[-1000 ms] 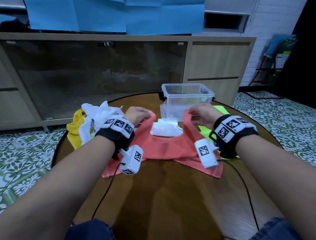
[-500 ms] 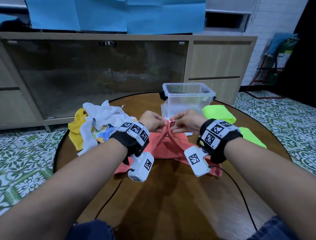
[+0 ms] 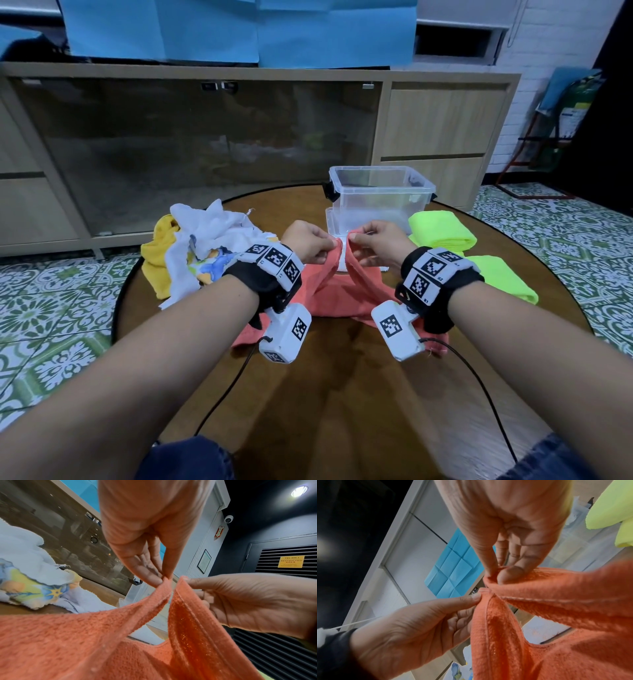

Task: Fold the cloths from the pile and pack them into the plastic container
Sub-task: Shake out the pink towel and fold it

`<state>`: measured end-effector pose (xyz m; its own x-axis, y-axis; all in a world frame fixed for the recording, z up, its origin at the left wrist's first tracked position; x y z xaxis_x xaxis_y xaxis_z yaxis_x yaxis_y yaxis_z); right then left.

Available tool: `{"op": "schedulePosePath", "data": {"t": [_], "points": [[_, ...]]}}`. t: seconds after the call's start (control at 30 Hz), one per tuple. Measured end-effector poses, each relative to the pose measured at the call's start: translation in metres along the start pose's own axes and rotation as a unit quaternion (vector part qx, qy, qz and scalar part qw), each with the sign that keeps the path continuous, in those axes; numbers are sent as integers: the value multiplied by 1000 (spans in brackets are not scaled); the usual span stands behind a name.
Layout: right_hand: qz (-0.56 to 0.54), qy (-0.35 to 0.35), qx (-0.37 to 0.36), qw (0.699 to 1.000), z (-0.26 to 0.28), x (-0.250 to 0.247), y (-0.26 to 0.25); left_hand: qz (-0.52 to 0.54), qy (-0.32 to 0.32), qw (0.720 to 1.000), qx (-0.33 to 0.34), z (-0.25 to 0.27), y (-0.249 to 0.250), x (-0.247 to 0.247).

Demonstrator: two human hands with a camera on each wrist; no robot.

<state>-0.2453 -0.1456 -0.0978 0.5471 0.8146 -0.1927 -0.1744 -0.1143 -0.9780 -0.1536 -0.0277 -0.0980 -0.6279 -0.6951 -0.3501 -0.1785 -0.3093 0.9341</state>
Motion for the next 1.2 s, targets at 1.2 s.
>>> {"op": "schedulePosePath", "data": {"t": [1.2], "points": [[109, -51, -64, 991, -6, 0, 3, -24, -35, 998, 52, -2, 0, 0]]}}
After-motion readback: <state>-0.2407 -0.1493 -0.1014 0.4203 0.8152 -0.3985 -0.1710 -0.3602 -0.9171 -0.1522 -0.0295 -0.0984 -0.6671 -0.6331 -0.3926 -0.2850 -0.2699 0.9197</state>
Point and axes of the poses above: each hand's wrist, its own z-axis away from the middle knuckle, its own x-axis out of the palm, y = z × x, the point moved 2 cm from there along -z, towards the middle knuckle, and after that the axes turned 1 degree about x, right-handed, at the moved point
